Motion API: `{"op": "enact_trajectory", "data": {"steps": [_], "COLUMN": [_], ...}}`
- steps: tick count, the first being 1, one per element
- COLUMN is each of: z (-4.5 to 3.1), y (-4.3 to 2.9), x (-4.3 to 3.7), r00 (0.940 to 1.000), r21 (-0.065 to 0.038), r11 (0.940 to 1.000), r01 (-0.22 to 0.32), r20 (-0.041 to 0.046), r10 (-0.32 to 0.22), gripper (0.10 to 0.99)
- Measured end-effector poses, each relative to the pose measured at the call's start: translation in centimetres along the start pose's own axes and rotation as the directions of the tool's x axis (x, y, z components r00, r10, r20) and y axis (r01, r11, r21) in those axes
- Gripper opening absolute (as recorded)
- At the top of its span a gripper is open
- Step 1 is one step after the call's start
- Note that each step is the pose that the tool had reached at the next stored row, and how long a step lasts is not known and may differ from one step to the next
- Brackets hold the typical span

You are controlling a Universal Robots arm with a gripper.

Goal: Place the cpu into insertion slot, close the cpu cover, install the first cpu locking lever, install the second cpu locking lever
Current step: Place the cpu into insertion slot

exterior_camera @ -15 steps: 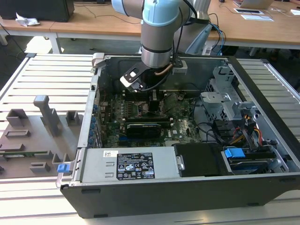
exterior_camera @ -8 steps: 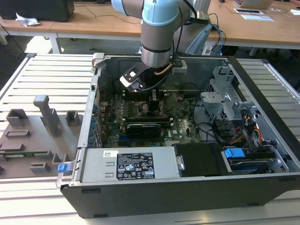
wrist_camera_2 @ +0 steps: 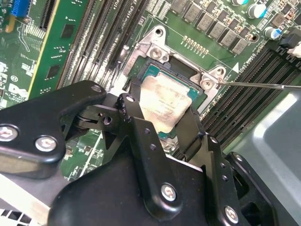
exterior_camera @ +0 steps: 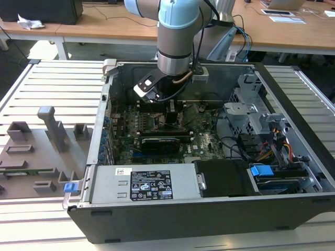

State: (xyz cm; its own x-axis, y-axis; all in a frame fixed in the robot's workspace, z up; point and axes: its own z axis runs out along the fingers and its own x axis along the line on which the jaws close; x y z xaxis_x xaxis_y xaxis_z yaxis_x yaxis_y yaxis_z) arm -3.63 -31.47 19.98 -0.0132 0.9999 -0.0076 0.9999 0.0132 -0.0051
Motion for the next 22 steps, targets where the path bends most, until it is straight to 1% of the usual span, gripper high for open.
{"op": "enact_trajectory", "data": {"steps": [3,15,16,17,18,22], "z": [0.12,0.30,0.35,0.38,0.34,0.32], "y": [0.00,-0.02,-0.01,0.00,-0.02,-0.02], "x": [0.00,0.00,0.03,0.04,0.01,-0.03], "r00": [1.0000,1.0000,1.0000,1.0000,1.0000,1.0000], "r21": [0.000,0.000,-0.001,-0.001,-0.001,0.000], "r11": [1.0000,1.0000,1.0000,1.0000,1.0000,1.0000], "r01": [0.000,0.000,0.000,0.000,0.000,0.000], "r20": [-0.0023,-0.0025,-0.0046,-0.0043,-0.0032,-0.0028], "r10": [0.000,0.000,0.000,0.000,0.000,0.000], "gripper": [0.541,0.541,0.541,0.549,0.612,0.612]}}
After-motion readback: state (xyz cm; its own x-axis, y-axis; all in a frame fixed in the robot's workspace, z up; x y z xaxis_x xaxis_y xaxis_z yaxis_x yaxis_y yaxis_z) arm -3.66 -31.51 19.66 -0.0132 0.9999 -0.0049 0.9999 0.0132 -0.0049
